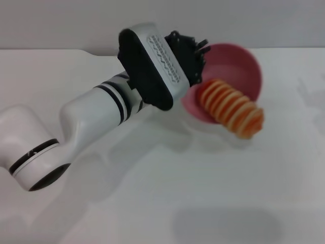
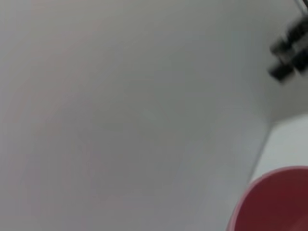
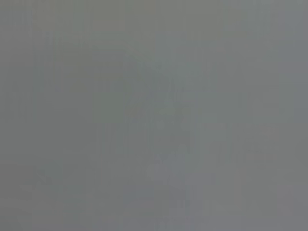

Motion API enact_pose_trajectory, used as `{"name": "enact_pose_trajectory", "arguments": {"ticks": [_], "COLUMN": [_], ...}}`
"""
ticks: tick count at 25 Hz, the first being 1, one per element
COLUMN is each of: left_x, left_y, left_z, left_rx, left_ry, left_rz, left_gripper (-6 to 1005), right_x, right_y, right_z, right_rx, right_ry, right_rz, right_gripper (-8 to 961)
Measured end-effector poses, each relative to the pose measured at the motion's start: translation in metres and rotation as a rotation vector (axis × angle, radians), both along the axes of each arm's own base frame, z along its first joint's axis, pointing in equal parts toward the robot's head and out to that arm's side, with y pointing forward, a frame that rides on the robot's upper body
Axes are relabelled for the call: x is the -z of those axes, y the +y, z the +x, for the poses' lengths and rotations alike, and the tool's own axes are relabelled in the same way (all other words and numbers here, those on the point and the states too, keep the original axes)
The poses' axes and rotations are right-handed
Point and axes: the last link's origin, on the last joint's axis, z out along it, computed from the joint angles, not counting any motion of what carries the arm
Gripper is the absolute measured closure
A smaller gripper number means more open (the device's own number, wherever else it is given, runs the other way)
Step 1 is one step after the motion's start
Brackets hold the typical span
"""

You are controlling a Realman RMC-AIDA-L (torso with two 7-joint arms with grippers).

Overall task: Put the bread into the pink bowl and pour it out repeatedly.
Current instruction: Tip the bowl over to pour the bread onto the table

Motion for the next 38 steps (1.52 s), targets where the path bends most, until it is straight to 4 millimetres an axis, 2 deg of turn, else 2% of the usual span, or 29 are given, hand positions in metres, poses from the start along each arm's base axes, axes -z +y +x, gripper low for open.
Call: {"name": "enact_pose_trajectory", "arguments": {"ticks": [6, 11, 12, 17, 27, 38], "left_x": [0.004, 0.002, -0.007, -0.012, -0.016, -0.018], "left_y": [0.004, 0.003, -0.001, -0.001, -0.007, -0.014], "left_z": [-0.015, -0.014, -0.01, -0.003, 0.001, 0.002], "left_rx": [0.016, 0.03, 0.086, 0.145, 0.282, 0.369], "left_ry": [0.211, 0.234, 0.22, 0.255, 0.358, 0.392], "left_rz": [0.041, 0.057, 0.109, 0.152, 0.239, 0.302], "left_gripper": [954, 954, 954, 954, 954, 954], "right_x": [0.003, 0.005, 0.006, 0.007, 0.009, 0.011], "right_y": [0.001, 0.001, 0.002, 0.002, 0.003, 0.004], "right_z": [-0.003, -0.003, -0.004, -0.006, -0.006, -0.009], "right_rx": [-0.008, -0.008, -0.008, -0.01, -0.009, -0.016], "right_ry": [0.0, 0.011, 0.023, 0.037, 0.041, 0.041], "right_rz": [-0.01, -0.017, -0.022, -0.031, -0.041, -0.056], "right_gripper": [289, 289, 289, 289, 289, 289]}}
